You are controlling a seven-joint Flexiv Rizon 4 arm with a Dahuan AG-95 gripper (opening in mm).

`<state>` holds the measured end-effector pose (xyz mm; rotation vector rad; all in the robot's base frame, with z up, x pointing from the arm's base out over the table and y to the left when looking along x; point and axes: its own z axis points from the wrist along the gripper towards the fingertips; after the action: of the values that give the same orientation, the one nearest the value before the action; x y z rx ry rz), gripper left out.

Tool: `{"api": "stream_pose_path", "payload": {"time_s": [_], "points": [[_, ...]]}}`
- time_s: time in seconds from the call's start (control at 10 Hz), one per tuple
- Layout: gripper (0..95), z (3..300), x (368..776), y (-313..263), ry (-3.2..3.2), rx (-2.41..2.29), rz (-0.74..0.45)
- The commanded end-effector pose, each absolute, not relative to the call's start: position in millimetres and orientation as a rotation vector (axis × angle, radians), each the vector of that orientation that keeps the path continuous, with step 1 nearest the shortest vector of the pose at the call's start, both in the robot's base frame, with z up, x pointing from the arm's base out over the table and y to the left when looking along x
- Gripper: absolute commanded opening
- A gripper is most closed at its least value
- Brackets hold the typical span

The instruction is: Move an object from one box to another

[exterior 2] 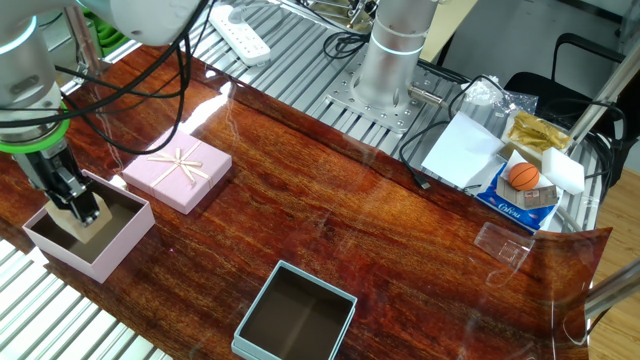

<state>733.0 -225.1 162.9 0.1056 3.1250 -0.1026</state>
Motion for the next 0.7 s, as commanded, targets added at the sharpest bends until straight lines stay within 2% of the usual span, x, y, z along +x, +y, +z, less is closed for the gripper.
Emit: {"api": "stream_pose_path", "payload": {"time_s": [0.1,0.7], "points": [[0.0,162.9,733.9,-224.9,3.12,0.014,-0.101],[0.0,162.9,733.9,-224.9,3.087,-0.236,-0.103]]}}
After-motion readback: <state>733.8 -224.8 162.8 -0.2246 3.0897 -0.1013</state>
